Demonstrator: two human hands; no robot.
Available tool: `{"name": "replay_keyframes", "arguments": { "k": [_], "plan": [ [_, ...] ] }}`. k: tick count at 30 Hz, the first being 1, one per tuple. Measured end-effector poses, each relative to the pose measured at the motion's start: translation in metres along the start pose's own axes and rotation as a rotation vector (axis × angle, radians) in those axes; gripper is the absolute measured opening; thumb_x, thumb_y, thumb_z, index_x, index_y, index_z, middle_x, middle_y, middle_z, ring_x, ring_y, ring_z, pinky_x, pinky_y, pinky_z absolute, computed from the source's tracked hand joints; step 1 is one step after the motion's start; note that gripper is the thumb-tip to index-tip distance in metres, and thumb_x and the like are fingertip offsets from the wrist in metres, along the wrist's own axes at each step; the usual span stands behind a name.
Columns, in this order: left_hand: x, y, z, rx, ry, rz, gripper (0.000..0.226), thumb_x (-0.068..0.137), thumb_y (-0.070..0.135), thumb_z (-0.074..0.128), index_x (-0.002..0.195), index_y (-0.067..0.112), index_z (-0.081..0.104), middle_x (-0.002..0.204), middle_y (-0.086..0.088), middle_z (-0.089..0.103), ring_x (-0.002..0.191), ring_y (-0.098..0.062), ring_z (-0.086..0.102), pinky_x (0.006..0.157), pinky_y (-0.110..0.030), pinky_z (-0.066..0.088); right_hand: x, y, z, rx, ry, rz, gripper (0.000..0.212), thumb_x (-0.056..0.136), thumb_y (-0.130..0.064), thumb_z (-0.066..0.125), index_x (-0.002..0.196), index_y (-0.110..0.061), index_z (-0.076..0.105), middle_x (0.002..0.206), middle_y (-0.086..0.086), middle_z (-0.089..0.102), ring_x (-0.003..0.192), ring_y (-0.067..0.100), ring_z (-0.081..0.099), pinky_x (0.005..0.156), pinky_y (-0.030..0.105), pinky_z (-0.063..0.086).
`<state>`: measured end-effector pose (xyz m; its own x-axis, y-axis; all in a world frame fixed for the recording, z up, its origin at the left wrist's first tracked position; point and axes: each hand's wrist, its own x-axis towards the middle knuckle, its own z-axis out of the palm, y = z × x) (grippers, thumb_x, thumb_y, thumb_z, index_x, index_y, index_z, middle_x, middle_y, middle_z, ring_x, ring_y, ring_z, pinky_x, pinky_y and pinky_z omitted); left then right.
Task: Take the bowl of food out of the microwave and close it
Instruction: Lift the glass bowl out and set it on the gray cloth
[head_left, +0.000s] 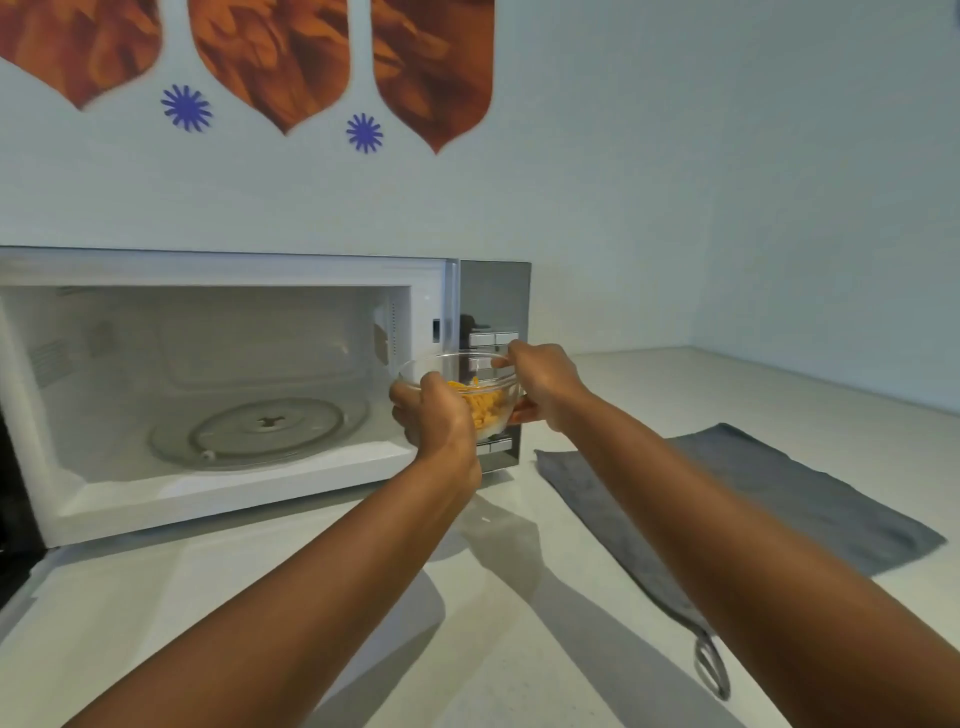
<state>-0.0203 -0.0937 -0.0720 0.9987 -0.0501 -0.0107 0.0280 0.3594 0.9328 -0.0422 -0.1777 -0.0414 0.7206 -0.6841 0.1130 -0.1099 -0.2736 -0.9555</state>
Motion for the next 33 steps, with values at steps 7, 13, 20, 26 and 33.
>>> {"name": "replay_keyframes", "arguments": {
  "k": [7,13,20,26,33],
  "plan": [
    [-0.022,-0.022,0.043,-0.017,-0.226,-0.093,0.043,0.099,0.021,0.027,0.141,0.013,0.031,0.138,-0.018,0.048,0.116,-0.031,0.057,0.074,-0.032,0.053,0.002,0.015,-0.063,-0.006,0.11,0.029,0.025,0.084,-0.023,0.042,0.089,-0.012,0.064,0.072,0.006,0.057,0.081,0.038,0.068,0.074,0.041,0.06],
    [-0.023,-0.046,0.08,-0.014,-0.356,-0.156,0.043,0.097,0.025,0.026,0.134,0.012,0.043,0.128,-0.018,0.057,0.111,-0.031,0.059,0.058,-0.024,0.046,0.005,0.034,-0.104,0.018,0.194,0.08,0.028,0.084,-0.021,0.043,0.098,-0.007,0.063,0.069,0.004,0.053,0.077,0.037,0.069,0.078,0.043,0.061],
    [-0.029,-0.074,0.115,0.066,-0.485,-0.241,0.045,0.097,0.025,0.024,0.135,0.009,0.044,0.123,-0.017,0.06,0.106,-0.026,0.058,0.079,-0.031,0.051,0.009,0.06,-0.144,0.059,0.301,0.135,0.034,0.086,-0.019,0.041,0.107,-0.002,0.061,0.07,0.006,0.054,0.081,0.036,0.069,0.08,0.044,0.06],
    [-0.032,-0.106,0.146,0.138,-0.549,-0.275,0.048,0.099,0.024,0.021,0.137,0.006,0.044,0.13,-0.021,0.058,0.113,-0.032,0.06,0.062,-0.026,0.049,0.019,0.091,-0.167,0.111,0.381,0.186,0.034,0.089,-0.018,0.039,0.11,-0.001,0.061,0.086,0.011,0.057,0.083,0.032,0.064,0.066,0.038,0.058],
    [-0.027,-0.14,0.169,0.223,-0.622,-0.311,0.048,0.1,0.024,0.021,0.138,0.005,0.042,0.133,-0.021,0.055,0.12,-0.031,0.056,0.1,-0.038,0.044,0.036,0.126,-0.183,0.145,0.437,0.224,0.025,0.091,-0.016,0.037,0.099,-0.006,0.059,0.069,0.006,0.053,0.082,0.034,0.063,0.078,0.044,0.058]
  ]
}}
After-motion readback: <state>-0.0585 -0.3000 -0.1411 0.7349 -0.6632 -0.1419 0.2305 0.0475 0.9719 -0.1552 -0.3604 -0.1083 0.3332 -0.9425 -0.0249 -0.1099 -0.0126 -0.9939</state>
